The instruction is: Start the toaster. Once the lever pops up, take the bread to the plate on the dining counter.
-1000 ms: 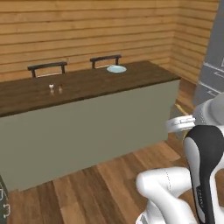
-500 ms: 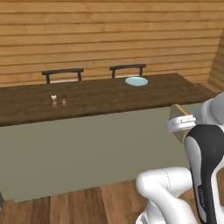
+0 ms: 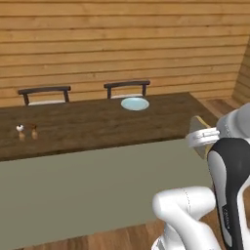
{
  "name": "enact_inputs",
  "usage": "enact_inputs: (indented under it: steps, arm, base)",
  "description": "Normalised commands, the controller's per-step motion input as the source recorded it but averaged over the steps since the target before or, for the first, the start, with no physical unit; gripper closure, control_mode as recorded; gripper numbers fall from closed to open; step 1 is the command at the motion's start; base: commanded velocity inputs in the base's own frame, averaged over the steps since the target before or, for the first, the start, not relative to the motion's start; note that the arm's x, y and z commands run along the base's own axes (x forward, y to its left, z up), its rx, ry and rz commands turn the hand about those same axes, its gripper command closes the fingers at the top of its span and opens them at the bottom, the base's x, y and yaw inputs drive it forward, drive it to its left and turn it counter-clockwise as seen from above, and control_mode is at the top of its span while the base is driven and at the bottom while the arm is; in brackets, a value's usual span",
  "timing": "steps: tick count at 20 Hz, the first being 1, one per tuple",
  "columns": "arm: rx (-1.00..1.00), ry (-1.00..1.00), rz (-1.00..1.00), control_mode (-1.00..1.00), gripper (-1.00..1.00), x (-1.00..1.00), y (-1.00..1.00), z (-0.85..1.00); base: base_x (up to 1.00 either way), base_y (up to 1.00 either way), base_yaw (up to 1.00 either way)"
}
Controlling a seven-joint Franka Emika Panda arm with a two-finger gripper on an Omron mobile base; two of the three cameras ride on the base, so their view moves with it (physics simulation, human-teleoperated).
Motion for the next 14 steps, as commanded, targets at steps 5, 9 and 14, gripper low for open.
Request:
enact_inputs:
  steps: [5,9,14]
  arm:
    - [0.00,0.00,0.00,1.00,1.00,0.00,0.00,0.00]
    - [0.00,0.00,0.00,1.00,1.00,0.00,0.00,0.00]
    - [0.00,0.00,0.00,1.00,1.00,0.00,0.00,0.00]
  base:
    - [0.67,-0.53,-0.14]
    - [0.79,-0.18,-0.04]
    - [0.76,-0.01,0.00]
